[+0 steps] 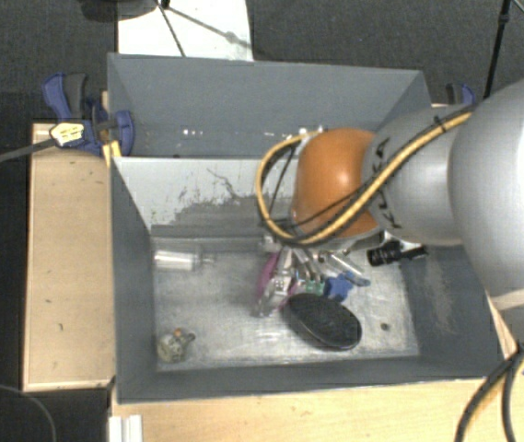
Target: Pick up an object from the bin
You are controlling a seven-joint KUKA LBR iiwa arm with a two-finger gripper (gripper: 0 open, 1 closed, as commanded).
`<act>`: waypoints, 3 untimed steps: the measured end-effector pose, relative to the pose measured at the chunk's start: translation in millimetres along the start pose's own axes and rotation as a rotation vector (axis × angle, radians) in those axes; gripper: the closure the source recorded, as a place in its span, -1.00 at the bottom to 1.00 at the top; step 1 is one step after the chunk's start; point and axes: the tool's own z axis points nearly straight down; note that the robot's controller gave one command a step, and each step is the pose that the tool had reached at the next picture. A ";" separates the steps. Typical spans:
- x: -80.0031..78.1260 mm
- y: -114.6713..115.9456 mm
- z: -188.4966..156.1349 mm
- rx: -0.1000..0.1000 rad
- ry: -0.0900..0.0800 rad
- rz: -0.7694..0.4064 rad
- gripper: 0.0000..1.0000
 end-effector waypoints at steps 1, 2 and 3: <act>-17.4 -52.4 0.5 -0.003 -0.006 0.005 -1.00; -14.2 -116.2 -0.8 0.001 0.000 0.217 -1.00; 3.2 -159.0 0.3 0.000 -0.001 0.422 -1.00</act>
Offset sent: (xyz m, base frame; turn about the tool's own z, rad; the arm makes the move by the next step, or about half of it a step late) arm 0.0066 -0.0538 -0.0044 0.0015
